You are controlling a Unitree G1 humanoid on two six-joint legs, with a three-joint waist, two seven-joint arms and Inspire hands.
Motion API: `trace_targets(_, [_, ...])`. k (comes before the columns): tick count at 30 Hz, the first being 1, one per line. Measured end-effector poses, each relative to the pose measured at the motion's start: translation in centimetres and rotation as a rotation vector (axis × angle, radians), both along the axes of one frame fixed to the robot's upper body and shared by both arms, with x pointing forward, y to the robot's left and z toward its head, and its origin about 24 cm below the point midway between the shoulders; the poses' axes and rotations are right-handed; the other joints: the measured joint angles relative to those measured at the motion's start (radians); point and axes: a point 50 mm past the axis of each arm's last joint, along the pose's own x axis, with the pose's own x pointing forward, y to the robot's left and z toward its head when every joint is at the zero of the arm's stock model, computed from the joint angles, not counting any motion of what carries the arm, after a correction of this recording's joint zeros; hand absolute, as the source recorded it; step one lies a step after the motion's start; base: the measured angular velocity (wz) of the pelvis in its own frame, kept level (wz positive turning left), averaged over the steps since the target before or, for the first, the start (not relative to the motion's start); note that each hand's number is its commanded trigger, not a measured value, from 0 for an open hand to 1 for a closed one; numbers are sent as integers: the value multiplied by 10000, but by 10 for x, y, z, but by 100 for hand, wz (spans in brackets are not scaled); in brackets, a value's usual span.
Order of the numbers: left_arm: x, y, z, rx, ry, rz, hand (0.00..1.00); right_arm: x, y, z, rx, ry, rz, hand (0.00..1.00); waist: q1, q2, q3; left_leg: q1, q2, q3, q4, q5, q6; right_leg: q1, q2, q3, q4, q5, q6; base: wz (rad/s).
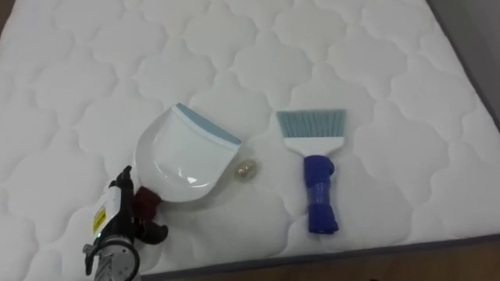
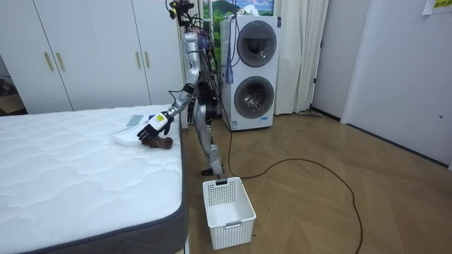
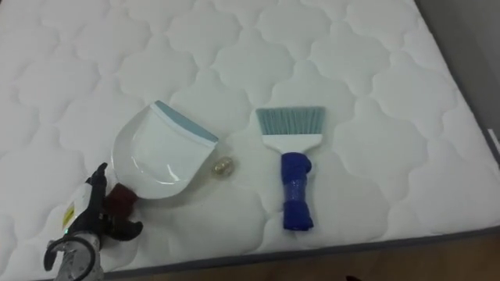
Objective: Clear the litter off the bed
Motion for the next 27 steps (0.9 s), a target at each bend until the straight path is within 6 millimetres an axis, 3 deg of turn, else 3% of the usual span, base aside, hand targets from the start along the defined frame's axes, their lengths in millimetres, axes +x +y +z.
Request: trace_targets(27, [-16, 4, -17, 20, 1254, 183, 0, 1, -1, 0, -42, 104, 99, 0, 1, -24, 1, -213, 4, -3, 68, 1, 2, -287, -31, -108, 189, -4, -6, 0])
